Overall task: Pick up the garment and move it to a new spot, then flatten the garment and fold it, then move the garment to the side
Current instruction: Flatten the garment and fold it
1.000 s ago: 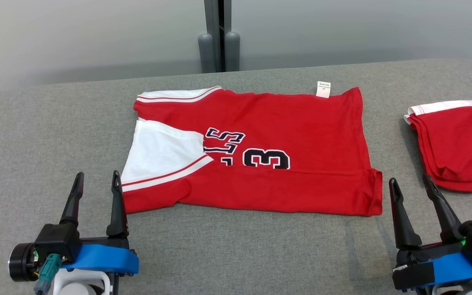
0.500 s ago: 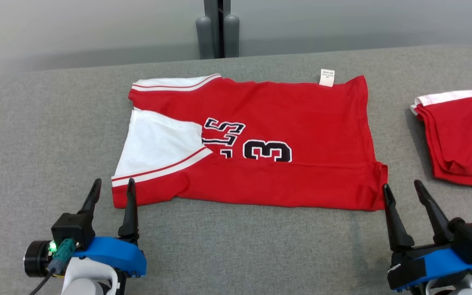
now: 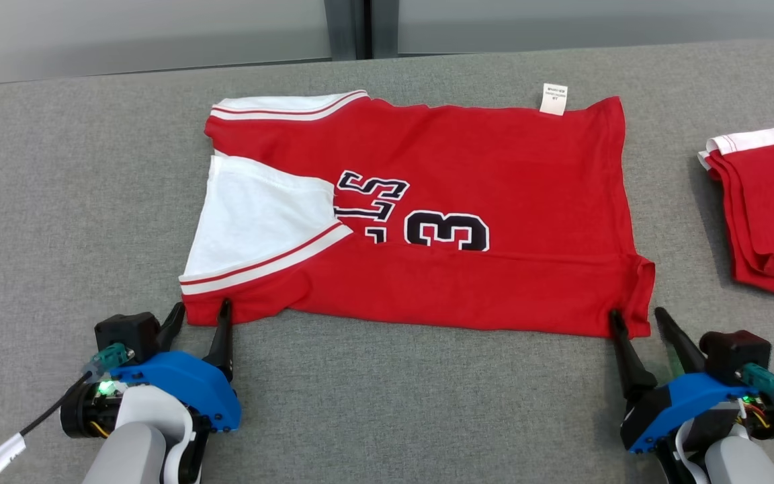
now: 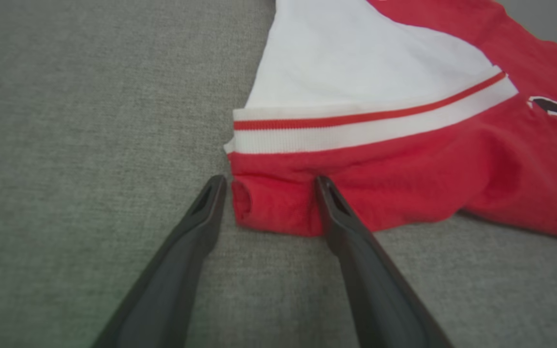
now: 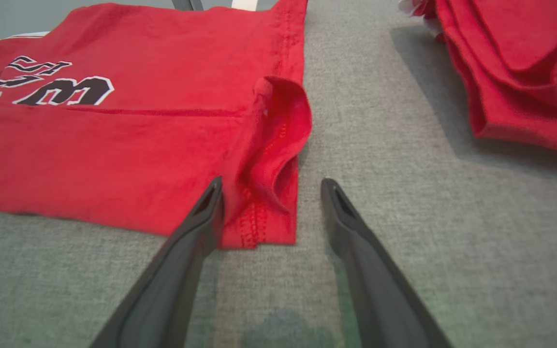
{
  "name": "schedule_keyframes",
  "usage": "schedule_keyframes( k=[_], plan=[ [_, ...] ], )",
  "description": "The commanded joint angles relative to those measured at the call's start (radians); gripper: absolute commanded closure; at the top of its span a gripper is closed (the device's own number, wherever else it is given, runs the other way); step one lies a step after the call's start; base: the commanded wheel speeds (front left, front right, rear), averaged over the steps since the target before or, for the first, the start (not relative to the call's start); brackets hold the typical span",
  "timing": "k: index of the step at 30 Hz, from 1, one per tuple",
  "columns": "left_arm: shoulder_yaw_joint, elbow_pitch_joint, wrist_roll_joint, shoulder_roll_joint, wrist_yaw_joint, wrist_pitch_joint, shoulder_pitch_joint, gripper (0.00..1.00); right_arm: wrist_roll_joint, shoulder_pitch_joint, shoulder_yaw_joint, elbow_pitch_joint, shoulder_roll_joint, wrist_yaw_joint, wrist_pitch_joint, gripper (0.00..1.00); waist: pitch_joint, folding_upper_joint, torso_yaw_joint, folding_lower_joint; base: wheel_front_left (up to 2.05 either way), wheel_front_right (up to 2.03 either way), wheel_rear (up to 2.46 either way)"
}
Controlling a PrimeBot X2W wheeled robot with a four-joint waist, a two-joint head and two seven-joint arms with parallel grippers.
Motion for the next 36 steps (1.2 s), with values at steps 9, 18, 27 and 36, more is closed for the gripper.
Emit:
schedule_keyframes(
  k=[9, 18, 27, 36],
  plan=[
    [-0.003, -0.017, -0.034, 0.013, -0.028, 0.013, -0.009, 1.0, 0.079, -0.065, 0.045, 0.102, -0.031, -0.001, 0.053, 1.0, 0.001, 0.0, 0.009, 0.0, 0.0, 0.0, 0.0],
    [0.03, -0.164, -0.06, 0.042, 0.008, 0.005, 0.124, 1.0, 0.169, -0.006, 0.062, 0.039, -0.085, -0.001, 0.063, 1.0, -0.05, 0.0, 0.029, 0.0, 0.0, 0.0, 0.0],
    [0.036, -0.354, -0.09, 0.057, 0.08, 0.117, 0.336, 1.0, 0.179, 0.242, -0.03, -0.186, -0.071, -0.001, 0.169, 1.0, -0.115, 0.0, 0.058, 0.0, 0.0, 0.0, 0.0],
    [0.024, -0.44, -0.106, 0.051, 0.127, 0.178, 0.463, 0.5, 0.164, 0.379, -0.059, -0.293, -0.041, -0.001, 0.23, 0.56, -0.179, 0.0, 0.057, 0.0, 0.0, 0.0, 0.0]
  ],
)
